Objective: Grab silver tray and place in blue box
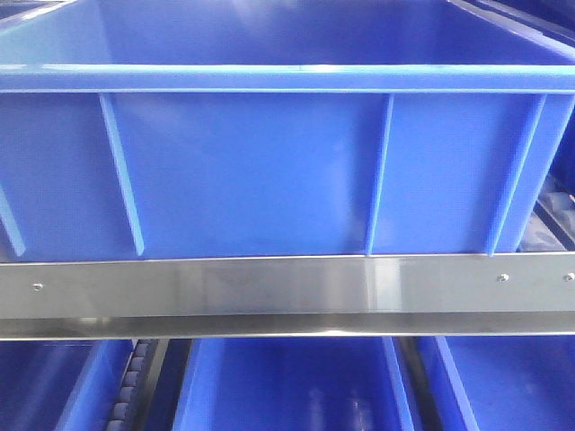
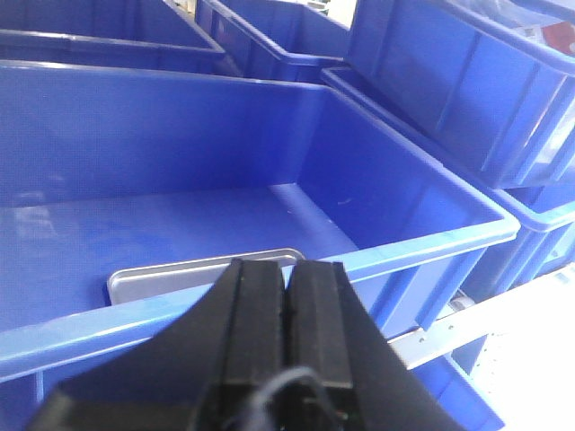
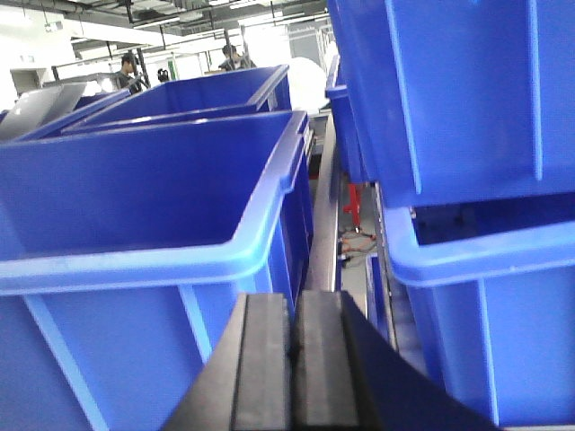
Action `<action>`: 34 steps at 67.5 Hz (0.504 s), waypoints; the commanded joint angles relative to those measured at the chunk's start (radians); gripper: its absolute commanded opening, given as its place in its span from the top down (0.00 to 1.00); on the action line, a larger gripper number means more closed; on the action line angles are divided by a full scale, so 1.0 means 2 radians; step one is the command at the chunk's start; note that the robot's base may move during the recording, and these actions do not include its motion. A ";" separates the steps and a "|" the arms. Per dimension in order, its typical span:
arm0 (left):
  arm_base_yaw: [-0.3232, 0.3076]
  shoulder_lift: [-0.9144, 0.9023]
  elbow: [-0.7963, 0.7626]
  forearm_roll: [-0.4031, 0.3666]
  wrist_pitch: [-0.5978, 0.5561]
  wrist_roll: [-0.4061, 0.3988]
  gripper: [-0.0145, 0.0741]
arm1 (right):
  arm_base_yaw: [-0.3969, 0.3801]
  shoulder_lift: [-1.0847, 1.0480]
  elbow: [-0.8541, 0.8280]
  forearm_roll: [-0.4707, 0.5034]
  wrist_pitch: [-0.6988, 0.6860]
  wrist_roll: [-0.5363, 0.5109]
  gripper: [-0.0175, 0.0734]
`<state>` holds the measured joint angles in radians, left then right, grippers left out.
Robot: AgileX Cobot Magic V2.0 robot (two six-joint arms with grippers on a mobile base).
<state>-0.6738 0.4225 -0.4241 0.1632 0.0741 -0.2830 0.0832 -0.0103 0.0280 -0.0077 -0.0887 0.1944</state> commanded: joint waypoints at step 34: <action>-0.004 0.005 -0.013 0.002 -0.041 0.000 0.94 | -0.003 -0.010 -0.009 -0.001 -0.032 -0.006 0.75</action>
<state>-0.6738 0.4225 -0.4241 0.1632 0.0741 -0.2813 0.0832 -0.0103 0.0280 -0.0077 -0.0767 0.1928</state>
